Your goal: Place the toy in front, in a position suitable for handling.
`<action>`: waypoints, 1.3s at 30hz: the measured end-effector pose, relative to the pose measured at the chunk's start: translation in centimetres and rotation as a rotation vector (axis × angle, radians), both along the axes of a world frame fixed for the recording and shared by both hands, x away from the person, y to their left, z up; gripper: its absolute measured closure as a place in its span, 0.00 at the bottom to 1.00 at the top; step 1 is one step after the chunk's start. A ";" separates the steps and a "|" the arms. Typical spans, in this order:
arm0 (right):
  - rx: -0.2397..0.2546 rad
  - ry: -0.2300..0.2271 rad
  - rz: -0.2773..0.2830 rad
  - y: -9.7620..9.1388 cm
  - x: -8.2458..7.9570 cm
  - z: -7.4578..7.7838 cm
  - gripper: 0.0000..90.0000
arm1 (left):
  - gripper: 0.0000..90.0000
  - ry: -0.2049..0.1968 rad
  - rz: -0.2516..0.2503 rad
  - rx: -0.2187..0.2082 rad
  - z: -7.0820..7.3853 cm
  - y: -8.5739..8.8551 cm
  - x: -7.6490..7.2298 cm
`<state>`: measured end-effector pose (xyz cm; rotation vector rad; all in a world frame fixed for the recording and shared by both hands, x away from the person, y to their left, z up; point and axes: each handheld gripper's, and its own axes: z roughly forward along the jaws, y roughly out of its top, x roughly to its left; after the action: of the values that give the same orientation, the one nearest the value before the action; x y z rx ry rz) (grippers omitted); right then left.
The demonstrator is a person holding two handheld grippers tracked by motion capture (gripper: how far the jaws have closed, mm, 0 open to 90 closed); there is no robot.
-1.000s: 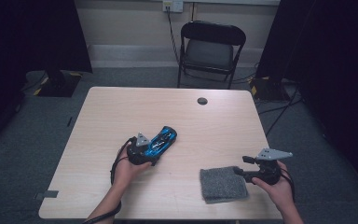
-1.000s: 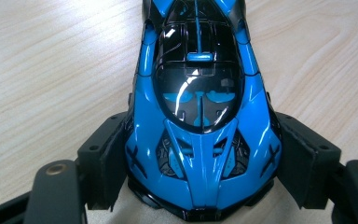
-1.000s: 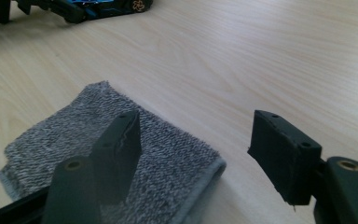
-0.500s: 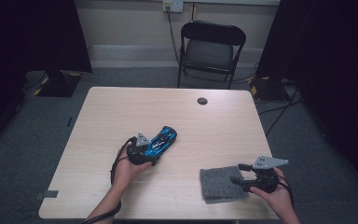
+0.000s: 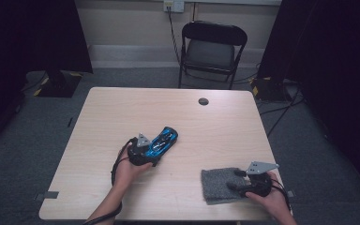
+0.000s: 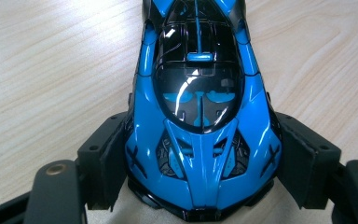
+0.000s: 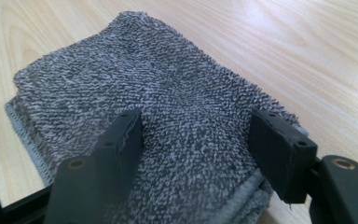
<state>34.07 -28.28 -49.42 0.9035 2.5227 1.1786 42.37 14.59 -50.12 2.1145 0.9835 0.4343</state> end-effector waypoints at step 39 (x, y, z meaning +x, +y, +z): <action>0.094 0.033 -0.172 0.4 1.0 2.3 0.84 | 0.29 -0.001 0.000 0.000 0.0 0.0 0.0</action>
<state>35.11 -27.87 -47.17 1.1456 2.3751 1.2455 42.41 14.57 -50.12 2.1147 0.9827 0.4352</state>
